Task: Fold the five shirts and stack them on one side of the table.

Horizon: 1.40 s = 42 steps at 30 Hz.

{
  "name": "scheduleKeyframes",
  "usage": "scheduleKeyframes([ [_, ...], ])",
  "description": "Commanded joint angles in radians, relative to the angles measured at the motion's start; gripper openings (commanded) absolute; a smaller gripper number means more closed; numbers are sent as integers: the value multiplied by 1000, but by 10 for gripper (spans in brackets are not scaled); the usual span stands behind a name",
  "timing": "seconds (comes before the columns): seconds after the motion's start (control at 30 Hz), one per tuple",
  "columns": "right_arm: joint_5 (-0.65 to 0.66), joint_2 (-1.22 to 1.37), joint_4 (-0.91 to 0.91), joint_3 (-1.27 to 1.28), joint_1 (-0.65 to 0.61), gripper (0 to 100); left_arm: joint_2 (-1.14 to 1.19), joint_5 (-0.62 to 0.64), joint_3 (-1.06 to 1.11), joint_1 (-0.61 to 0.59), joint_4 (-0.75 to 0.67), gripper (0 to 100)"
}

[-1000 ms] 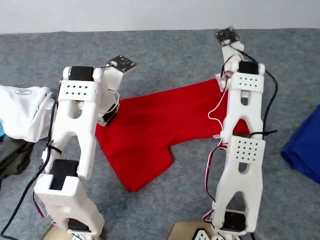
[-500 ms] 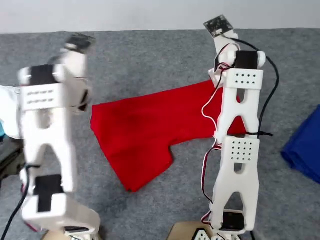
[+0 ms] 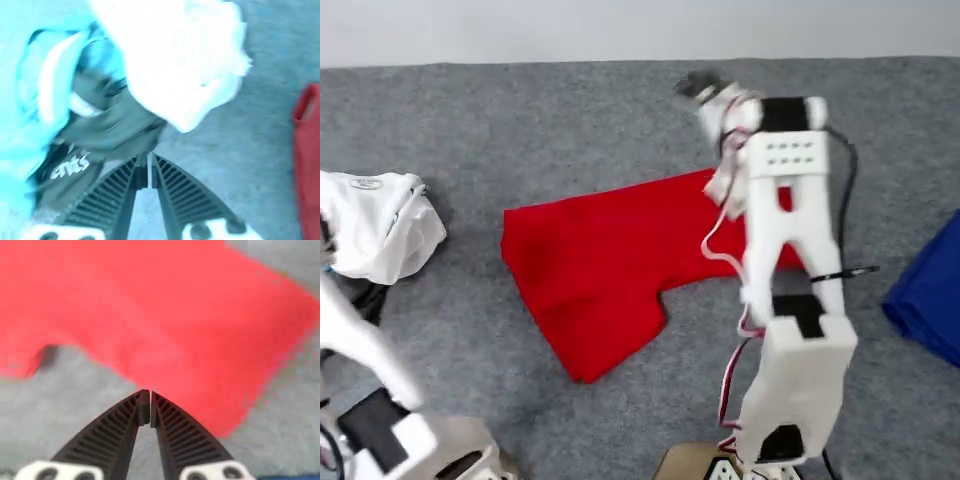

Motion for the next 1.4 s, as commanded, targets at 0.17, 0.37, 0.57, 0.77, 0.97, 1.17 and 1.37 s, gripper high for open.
scheduleKeyframes([
  [0.17, 218, -323, 41, 339, -265, 193, 163, 8, -35, -180, -37, 33],
  [0.37, 328, -483, 36, 574, -453, 230, 227, 8, -36, -218, -64, 33],
  [0.57, 336, -527, -50, 749, -605, 231, 229, 9, -36, -213, -63, 33],
  [0.77, 331, -524, -142, 847, -707, 271, 229, 9, -33, -218, -57, 33],
  [0.97, 334, -524, -349, 1005, -728, 271, 229, 9, -33, -219, -57, 33],
  [1.17, 334, -522, -483, 1106, -728, 270, 229, 9, -31, -219, -57, 33],
  [1.37, 333, -444, -564, 1114, -722, 220, 229, 9, -30, -219, -41, 33],
])
